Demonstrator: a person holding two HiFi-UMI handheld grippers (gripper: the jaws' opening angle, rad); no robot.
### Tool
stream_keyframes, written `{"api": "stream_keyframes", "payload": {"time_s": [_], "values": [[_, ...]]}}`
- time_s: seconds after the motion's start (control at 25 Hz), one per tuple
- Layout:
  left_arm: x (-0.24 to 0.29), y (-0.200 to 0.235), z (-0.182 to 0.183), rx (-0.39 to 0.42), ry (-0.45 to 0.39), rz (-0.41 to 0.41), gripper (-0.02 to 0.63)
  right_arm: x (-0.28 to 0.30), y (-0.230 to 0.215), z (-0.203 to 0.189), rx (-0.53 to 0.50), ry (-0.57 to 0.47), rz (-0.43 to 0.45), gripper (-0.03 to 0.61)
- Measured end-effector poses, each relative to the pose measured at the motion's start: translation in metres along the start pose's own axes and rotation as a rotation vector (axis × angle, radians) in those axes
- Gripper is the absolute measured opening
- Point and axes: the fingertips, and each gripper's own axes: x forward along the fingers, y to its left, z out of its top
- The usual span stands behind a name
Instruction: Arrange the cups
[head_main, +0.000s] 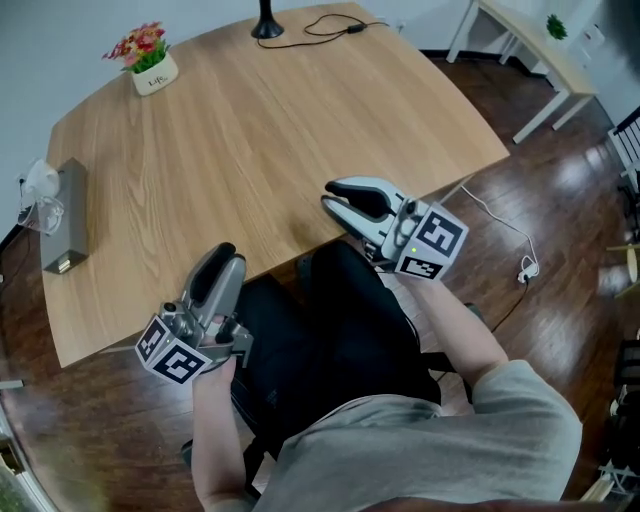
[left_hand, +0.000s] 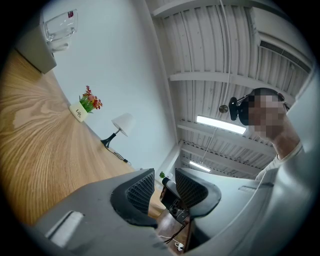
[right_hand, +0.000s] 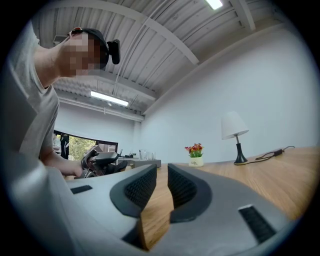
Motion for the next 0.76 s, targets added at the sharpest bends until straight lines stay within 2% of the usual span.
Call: {"api": "stream_keyframes", "payload": {"time_s": [0.76], "values": [[-0.0005,0.0015,-0.0016,0.002,-0.004,0.001,0.141,0.0017,0.0067,-0.0035,-0.019,0.006,0.028,0.069]]}}
